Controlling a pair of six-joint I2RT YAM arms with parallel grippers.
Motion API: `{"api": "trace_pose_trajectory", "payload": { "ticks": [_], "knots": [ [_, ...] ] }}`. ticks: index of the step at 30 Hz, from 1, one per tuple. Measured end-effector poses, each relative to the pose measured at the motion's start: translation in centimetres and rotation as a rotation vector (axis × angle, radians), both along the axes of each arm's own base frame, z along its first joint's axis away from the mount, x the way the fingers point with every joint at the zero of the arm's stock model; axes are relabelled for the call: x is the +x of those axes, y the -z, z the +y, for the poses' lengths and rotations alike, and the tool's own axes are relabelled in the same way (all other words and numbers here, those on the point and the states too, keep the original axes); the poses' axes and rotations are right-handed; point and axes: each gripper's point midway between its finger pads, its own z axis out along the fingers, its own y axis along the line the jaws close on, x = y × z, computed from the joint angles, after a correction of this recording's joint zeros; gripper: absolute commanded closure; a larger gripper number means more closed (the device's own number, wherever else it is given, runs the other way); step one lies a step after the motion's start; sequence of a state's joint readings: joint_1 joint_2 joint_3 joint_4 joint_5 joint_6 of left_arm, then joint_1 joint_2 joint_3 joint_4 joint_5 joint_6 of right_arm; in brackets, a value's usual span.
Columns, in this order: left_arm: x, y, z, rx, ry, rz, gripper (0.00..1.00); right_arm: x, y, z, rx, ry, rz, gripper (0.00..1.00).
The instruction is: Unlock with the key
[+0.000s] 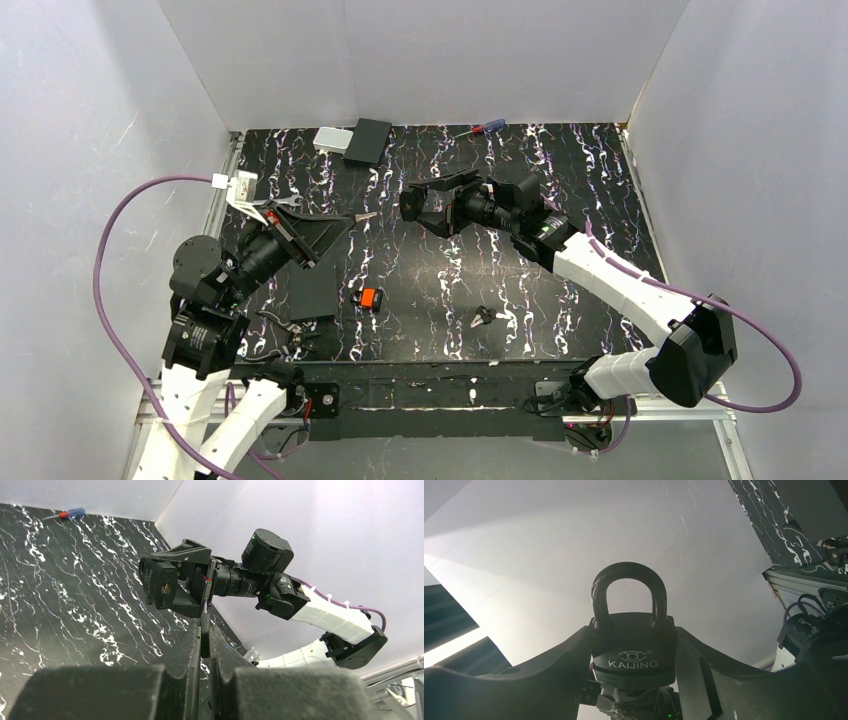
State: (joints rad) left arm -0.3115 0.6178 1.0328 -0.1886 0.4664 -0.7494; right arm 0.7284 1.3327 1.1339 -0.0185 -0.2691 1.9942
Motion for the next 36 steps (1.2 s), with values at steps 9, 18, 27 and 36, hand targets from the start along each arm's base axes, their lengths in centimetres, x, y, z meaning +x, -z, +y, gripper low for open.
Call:
{"api": "trace_pose_trajectory", "payload": {
  "ticks": [9,18,27,36],
  "knots": [
    [-0.1,-0.1,-1.0,0.037,0.070,-0.014,1.00,-0.4,0.0,0.1,0.003,-0.022,0.004,0.99],
    [-0.1,0.4,-1.8,0.108,0.130,-0.012,1.00,-0.8,0.5,0.1,-0.017,-0.042,0.013,0.99],
    [-2.8,0.5,-1.8,0.372,0.259,-0.434,1.00,-1.6,2.3,-0.3,-0.099,-0.066,0.050,0.99],
    [-2.6,0.4,-2.5,0.559,0.347,-0.786,1.00,-2.6,1.1,0.2,-0.171,-0.156,0.082,0.99]
  ]
}}
